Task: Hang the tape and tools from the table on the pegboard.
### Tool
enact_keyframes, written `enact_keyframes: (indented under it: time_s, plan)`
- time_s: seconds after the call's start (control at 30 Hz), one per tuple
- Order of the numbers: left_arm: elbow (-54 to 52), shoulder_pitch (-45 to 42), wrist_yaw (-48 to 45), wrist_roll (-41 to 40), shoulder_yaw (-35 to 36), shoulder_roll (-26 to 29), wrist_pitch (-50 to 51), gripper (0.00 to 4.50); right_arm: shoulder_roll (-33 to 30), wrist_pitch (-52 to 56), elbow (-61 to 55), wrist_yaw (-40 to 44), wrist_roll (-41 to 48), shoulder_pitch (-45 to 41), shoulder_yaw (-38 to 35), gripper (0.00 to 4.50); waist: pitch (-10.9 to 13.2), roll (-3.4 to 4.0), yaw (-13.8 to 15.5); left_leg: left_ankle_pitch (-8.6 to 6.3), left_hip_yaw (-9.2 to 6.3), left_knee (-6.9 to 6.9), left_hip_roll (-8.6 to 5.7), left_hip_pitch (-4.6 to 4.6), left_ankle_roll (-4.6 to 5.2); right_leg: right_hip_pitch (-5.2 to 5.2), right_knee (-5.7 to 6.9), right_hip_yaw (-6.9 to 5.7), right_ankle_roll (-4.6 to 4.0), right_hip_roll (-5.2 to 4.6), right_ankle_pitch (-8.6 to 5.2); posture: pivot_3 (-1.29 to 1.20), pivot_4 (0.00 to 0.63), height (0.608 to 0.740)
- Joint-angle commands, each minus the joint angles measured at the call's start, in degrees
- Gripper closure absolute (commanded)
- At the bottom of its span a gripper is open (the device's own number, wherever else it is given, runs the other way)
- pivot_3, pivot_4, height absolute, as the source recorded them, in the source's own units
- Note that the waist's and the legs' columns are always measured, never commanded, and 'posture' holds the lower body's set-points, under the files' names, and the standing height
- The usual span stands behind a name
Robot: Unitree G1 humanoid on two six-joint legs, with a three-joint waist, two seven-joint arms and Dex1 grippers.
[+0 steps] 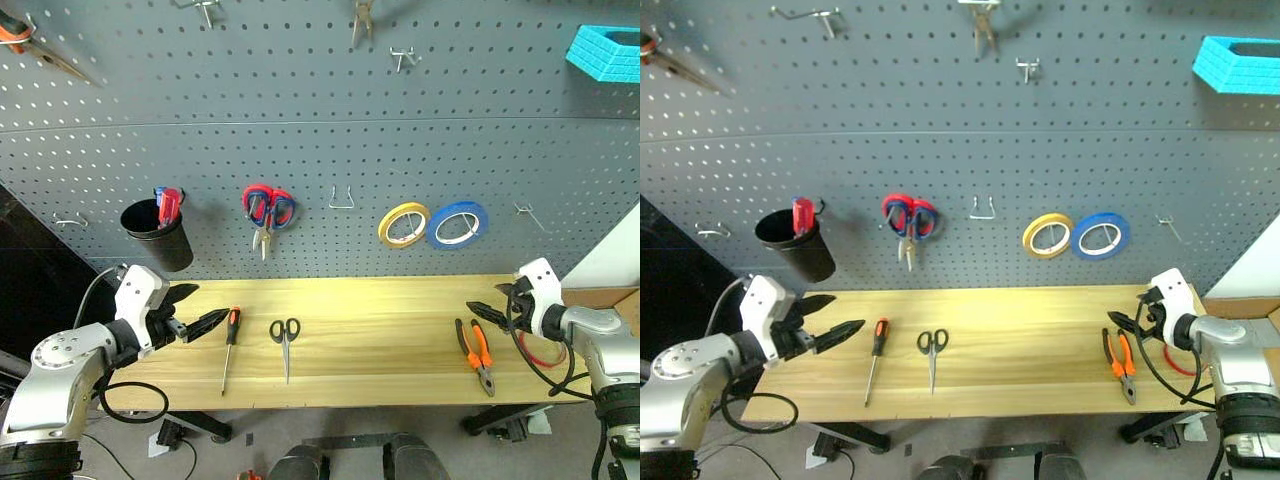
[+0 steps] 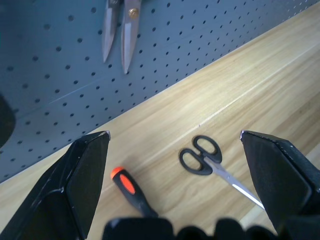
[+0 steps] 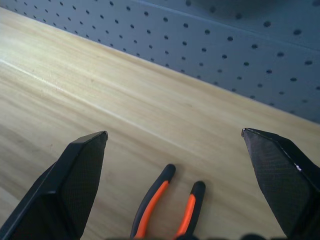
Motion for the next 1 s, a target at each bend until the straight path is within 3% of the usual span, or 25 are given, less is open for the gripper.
enact_keyframes:
  time_s: [0.03, 0.13, 0.27, 0.47, 0.7, 1.0]
  plan:
    - [0.1, -1.6, 1.7, -0.8, 1.4, -0.8, 0.2, 0.02, -1.5, 1.2, -2.9, 0.1, 0.9, 0.0, -1.4, 0.00, 0.3, -0.01, -0.1, 0.00, 0.01, -0.01, 0.00, 0.00, 0.00, 0.00, 0.00, 0.00, 0.00, 0.00, 0.00, -0.08, 0.145, 0.740]
    - [-1.2, -2.0, 1.3, -3.0, 1.8, -1.7, 1.4, 0.02, -2.0, 2.8, -3.4, -0.8, 0.6, 0.4, -1.6, 0.00, 0.8, -0.14, -0.1, 0.00, 0.00, 0.00, 0.00, 0.00, 0.00, 0.00, -0.01, -0.01, 0.00, 0.00, 0.00, -0.09, 0.156, 0.740]
    - [-3.5, -0.8, -1.0, -1.6, -3.0, -1.7, 1.5, 0.02, -2.3, 6.7, -4.3, -3.3, 0.0, 0.4, -1.9, 0.00, 1.8, -0.19, -0.1, 0.00, 0.00, 0.01, 0.00, -0.04, 0.00, -0.01, -0.02, -0.01, 0.00, -0.01, 0.00, -0.10, 0.192, 0.740]
    - [-4.5, -5.4, -2.3, -0.8, -13.4, -8.3, 1.9, 0.02, -2.5, 13.4, -1.4, -9.5, -4.2, -0.1, -0.2, 0.00, 3.7, -0.41, -0.1, 0.01, 0.03, 0.02, -0.01, -0.11, -0.01, -0.02, -0.07, -0.07, -0.02, -0.10, 0.02, -0.13, 0.236, 0.740]
    - [1.3, -14.1, -2.4, 9.0, -30.2, -17.4, -3.6, 0.02, -0.9, 18.0, 7.0, -19.7, -6.3, -5.9, -2.5, 0.00, 5.5, -0.51, -0.5, 0.03, 0.21, 0.01, -0.01, -0.15, -0.04, 0.00, -0.26, 0.00, 0.03, -0.13, 0.13, -0.16, 0.277, 0.740]
    - [3.0, -21.7, -1.3, 12.2, -38.7, -29.4, -3.7, 0.02, 2.9, 20.6, 8.9, -25.7, -3.0, -6.5, -8.8, 0.00, 7.3, -0.69, -1.5, -0.05, 0.40, 0.04, 0.02, -0.34, 0.11, -0.03, -0.61, 0.06, 0.09, -0.13, 0.22, -0.16, 0.309, 0.740]
